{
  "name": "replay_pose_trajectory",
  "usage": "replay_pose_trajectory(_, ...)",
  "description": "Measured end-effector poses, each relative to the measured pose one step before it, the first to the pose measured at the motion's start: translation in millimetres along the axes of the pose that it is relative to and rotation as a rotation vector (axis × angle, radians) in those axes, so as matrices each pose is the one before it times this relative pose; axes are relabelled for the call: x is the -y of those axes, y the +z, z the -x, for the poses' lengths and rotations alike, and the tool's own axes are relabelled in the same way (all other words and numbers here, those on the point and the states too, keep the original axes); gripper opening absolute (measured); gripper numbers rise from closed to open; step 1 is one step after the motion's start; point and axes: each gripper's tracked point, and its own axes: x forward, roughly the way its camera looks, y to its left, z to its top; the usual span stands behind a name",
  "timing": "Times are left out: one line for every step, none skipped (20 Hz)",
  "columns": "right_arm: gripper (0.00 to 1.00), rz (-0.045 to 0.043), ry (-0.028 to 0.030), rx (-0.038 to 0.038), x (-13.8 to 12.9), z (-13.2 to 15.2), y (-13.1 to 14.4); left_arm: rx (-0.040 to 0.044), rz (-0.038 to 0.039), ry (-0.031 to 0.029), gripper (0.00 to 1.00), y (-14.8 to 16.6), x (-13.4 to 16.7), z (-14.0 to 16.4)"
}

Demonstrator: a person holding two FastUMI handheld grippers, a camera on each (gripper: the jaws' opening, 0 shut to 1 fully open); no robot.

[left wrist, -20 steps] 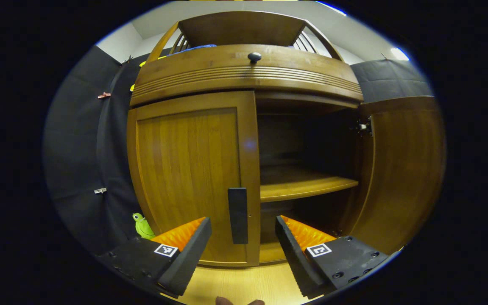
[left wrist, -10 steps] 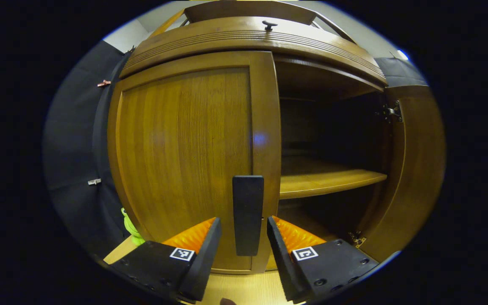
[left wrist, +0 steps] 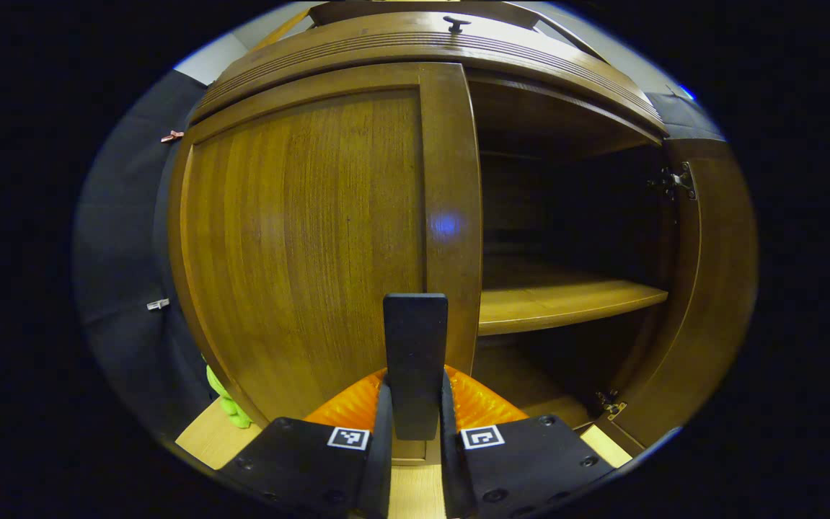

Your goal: Open the right door of the double-door shoe cabinet with the right hand, and open the left door with the left hand.

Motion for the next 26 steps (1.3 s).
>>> replay_pose_trajectory(0.98,-0.00453,0.00284,0.00652,-3.15,3.53,3.62,0.00072,-0.00608,0.00354,0.31,-0.22,-0.25,6.3)
replay_pose_trajectory(0.98,-0.00189,0.00393,0.00599,-3.32,3.03,2.37,-0.00116,-0.0072,-0.00192,0.3,-0.81,-1.29,7.34)
replay_pose_trajectory(1.0,-0.00021,0.00442,0.00518,-4.49,3.6,1.96,0.00055,-0.00205,-0.00604,0.3,-0.62,-1.84,8.32)
replay_pose_trajectory(1.0,0.00101,0.00402,0.00442,-5.8,5.36,1.68,-0.00361,0.00204,-0.00879,0.29,-2.01,-1.98,7.65)
replay_pose_trajectory(1.0,0.00025,0.00648,0.00273,-5.5,4.61,1.5,-0.00234,0.00047,-0.00927,0.29,-1.67,-2.64,8.95)
replay_pose_trajectory(1.0,-0.0006,0.00612,0.00188,-6.19,4.45,1.31,-0.00313,-0.00213,-0.00838,0.29,-3.05,-3.16,10.33)
replay_pose_trajectory(0.98,-0.0011,0.0057,0.00084,-5.91,4.26,0.82,-0.00236,-0.00352,-0.00648,0.29,-1.99,-3.1,9.36)
replay_pose_trajectory(0.98,-0.00073,0.00616,-0.00017,-6.24,3.19,-0.35,-0.00251,-0.00168,-0.00463,0.28,-2.75,-3.88,9.61)
replay_pose_trajectory(0.98,0.00195,0.00673,0.0004,-7.01,4.78,-0.21,-0.00154,0.00097,-0.00517,0.29,-1.46,-3.89,9.37)
replay_pose_trajectory(1.0,0.00483,0.0064,-0.00035,-7.18,3.57,-0.38,-0.00277,0.00674,-0.00593,0.29,-3.09,-4.07,9.12)
replay_pose_trajectory(1.0,0.00497,0.00877,0.00028,-7.65,3.2,0.8,-0.00143,0.00478,-0.0072,0.29,-1.67,-4.36,9.4)
replay_pose_trajectory(1.0,0.00369,0.00781,0.00154,-6.28,2.3,1.09,-0.00093,-0.00034,-0.0062,0.28,-3.39,-4.54,8.7)
replay_pose_trajectory(0.99,0.00224,0.01014,0.00036,-8.03,2.06,0.36,0.00055,-0.00558,-0.0051,0.28,-2.07,-4.43,9.18)
replay_pose_trajectory(0.99,0.00227,0.00819,0.001,-7.99,3.06,-0.61,0.00271,-0.0083,-0.00226,0.28,-2.96,-6.07,7.82)
replay_pose_trajectory(0.98,0.00319,0.00956,0.00046,-6.87,1.21,0.03,0.00097,-0.00641,-0.00247,0.28,-2.68,-6.24,8.47)
replay_pose_trajectory(0.98,0.00416,0.00873,-0.00196,-9.27,1.81,-0.74,0.00176,-0.00318,-0.00335,0.28,-2.48,-5.66,7.87)
replay_pose_trajectory(0.98,0.00514,0.00863,-0.00024,-9.48,1.31,-0.42,-0.00086,0.00393,-0.00384,0.28,-2.03,-5.08,6.64)
replay_pose_trajectory(1.0,0.00478,0.00753,0.0,-7.62,2.57,-1.19,-0.0027,0.00482,-0.00378,0.28,-2.11,-4.18,7.08)
replay_pose_trajectory(1.0,0.0028,0.00806,-0.00088,-8.04,1.13,-0.46,0.00018,0.00113,-0.00113,0.26,-0.83,-5.3,6.44)
replay_pose_trajectory(0.98,-0.00028,0.00622,-0.00304,-5.47,0.26,-3.21,-0.00049,-0.00271,0.00251,0.27,-1.98,-6.67,5.78)
replay_pose_trajectory(0.98,-0.00314,0.00807,-0.00433,-6.64,1.05,-1.58,0.0018,-0.00699,0.00399,0.26,-0.25,-6.86,6.65)
replay_pose_trajectory(0.98,-0.0038,0.00665,-0.00088,-7.89,1.05,-0.76,0.00063,-0.00322,0.00435,0.25,-2.54,-6.28,4.63)
replay_pose_trajectory(0.98,-0.00085,0.00777,-0.00109,-6.87,1.54,-1.25,-0.0011,0.00058,0.00164,0.25,-1.79,-6.97,5.16)
replay_pose_trajectory(0.98,0.00248,0.00548,-0.00051,-6.63,1.45,-1.92,-0.00124,0.00597,-0.00053,0.24,-2.05,-6.09,4.14)
replay_pose_trajectory(0.98,0.00306,0.00549,0.0015,-7.26,1.13,-0.71,-0.0024,0.00674,-0.00148,0.24,-1.49,-6.45,4.98)
replay_pose_trajectory(0.98,0.00078,0.00605,0.00029,-6.06,-1.0,0.22,-0.00012,0.00362,-0.00136,0.23,-1.48,-6.23,3.67)
